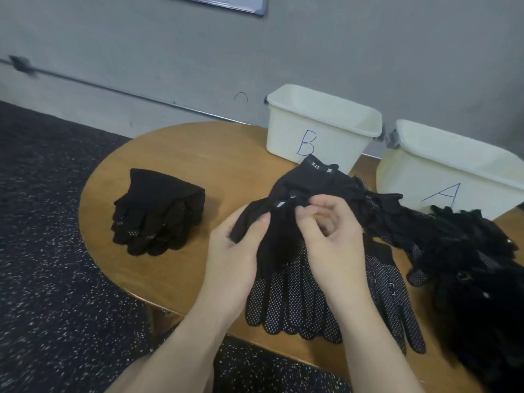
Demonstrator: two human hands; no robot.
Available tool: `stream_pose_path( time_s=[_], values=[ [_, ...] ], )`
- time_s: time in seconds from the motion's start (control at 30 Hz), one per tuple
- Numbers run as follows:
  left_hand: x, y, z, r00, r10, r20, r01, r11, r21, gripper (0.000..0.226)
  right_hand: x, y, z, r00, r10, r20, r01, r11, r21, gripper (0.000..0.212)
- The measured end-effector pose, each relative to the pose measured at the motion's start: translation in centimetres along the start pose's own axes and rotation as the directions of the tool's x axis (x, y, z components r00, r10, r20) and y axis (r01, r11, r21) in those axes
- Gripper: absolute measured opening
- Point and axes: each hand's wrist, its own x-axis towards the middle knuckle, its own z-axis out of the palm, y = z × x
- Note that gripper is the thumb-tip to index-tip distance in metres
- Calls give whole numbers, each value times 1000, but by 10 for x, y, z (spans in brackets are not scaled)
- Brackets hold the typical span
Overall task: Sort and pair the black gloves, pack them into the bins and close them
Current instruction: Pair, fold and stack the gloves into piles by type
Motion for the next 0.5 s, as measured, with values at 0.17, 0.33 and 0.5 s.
stream_pose_path(
  time_s=[0.17,0.33,0.5],
  values=[
    [-7,0,-3,963,209,170,-258,900,352,35,0,-6,6,946,184,269,-266,911,315,67],
    [-20,-1,2,906,112,409,-346,753,560,67,-2,-7,1,950,144,276,-236,911,337,27],
    [-20,3,-6,954,246,169,-298,769,565,42,2,-10,-10,926,250,284,-366,784,501,22]
  ],
)
